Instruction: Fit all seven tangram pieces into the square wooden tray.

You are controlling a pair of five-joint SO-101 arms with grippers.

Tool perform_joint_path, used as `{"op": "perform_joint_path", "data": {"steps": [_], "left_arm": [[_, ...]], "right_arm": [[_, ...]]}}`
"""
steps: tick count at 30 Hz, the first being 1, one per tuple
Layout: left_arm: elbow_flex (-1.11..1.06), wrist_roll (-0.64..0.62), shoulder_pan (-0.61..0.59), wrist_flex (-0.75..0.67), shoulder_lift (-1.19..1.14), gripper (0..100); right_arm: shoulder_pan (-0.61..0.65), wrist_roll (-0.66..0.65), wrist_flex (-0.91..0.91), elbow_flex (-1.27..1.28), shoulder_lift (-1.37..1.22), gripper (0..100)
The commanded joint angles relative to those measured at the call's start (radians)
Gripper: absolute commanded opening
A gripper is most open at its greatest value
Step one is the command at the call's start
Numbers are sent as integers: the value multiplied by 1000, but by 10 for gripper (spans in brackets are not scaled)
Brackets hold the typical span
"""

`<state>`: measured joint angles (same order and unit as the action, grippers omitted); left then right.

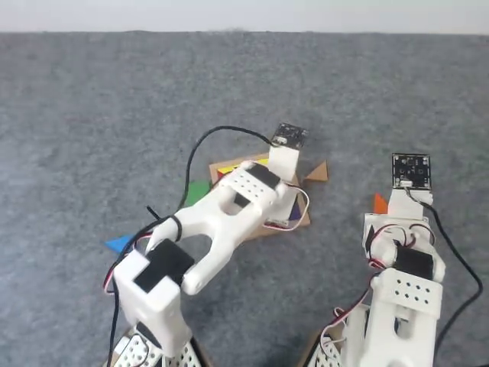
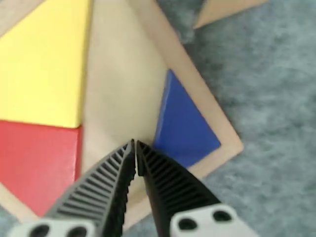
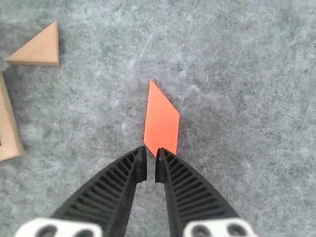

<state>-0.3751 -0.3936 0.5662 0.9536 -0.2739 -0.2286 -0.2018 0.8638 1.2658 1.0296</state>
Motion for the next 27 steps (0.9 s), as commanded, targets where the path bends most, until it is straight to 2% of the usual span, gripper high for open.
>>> {"op": "perform_joint_path", "data": {"steps": [1, 6, 9, 12, 15, 18, 23, 27], "left_arm": [[2, 15, 25, -29, 69, 13], [-7, 23, 32, -25, 84, 13], [-70, 55, 18, -26, 181, 13], [-197, 78, -25, -29, 397, 13], [-320, 121, -107, 0, 704, 13], [-400, 160, -253, 107, 1030, 13], [-555, 258, -606, 276, 1416, 13], [-736, 390, -847, 252, 1547, 13]], "right_arm": [[-2, -12, -19, -11, 25, 50], [30, -14, -13, -11, 25, 50], [61, -41, -8, -11, 25, 50], [99, -48, 27, -21, 27, 50], [200, -48, 90, -54, 25, 50], [332, -43, 127, -74, 24, 50], [484, -46, 27, -63, 24, 50], [526, -41, -54, -69, 15, 50]]}}
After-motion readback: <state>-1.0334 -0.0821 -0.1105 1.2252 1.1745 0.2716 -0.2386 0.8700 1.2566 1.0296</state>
